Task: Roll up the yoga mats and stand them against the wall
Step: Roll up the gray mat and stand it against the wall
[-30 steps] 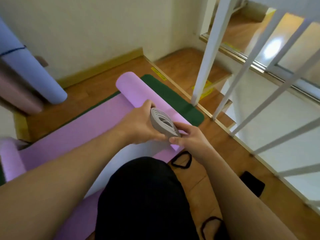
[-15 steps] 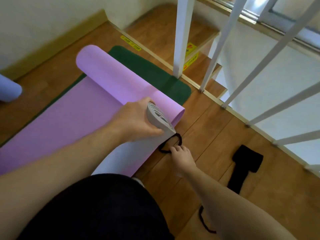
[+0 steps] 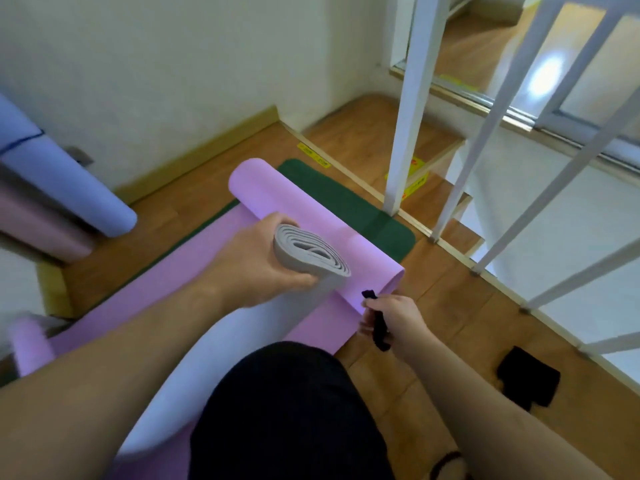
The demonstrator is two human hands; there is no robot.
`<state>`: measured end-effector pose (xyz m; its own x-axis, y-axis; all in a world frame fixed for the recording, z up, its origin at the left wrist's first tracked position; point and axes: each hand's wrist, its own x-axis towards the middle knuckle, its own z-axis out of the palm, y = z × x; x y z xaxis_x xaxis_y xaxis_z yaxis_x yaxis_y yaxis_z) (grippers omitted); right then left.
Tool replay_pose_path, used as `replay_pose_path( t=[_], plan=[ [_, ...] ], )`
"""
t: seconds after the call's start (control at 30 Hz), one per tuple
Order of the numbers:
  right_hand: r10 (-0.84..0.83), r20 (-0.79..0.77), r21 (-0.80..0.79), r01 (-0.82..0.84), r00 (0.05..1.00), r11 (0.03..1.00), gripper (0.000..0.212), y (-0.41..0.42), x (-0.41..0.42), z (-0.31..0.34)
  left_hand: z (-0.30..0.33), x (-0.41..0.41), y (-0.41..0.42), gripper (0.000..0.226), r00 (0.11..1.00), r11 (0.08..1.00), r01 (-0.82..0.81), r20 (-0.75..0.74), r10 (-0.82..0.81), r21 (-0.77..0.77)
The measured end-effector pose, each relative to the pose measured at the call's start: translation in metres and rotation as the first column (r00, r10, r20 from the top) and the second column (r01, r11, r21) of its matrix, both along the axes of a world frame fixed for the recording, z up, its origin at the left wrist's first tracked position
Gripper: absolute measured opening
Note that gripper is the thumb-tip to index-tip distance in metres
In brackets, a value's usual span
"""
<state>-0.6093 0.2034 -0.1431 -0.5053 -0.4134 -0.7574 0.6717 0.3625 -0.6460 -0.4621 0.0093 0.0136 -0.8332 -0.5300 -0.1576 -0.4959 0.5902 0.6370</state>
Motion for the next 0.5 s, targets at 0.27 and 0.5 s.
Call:
replay_pose_path(
  t=[0.27, 0.5],
  plan=[
    [0.31, -0.145, -0.367, -0.342, 0.94, 0.865, 0.034, -0.087, 0.068, 0.23, 0.127, 0.182, -0.02, 0.068, 0.893, 0.937, -0.345, -0.33, 0.306, -0.063],
    [0.524, -0.677, -0.177, -0.806, 0.516, 0.564, 0.048, -0.14, 0.21, 0.336, 0.157, 0.325, -0.01, 0.074, 0.607, 0.801, -0.579, -0.574, 0.549, 0.153]
  ],
)
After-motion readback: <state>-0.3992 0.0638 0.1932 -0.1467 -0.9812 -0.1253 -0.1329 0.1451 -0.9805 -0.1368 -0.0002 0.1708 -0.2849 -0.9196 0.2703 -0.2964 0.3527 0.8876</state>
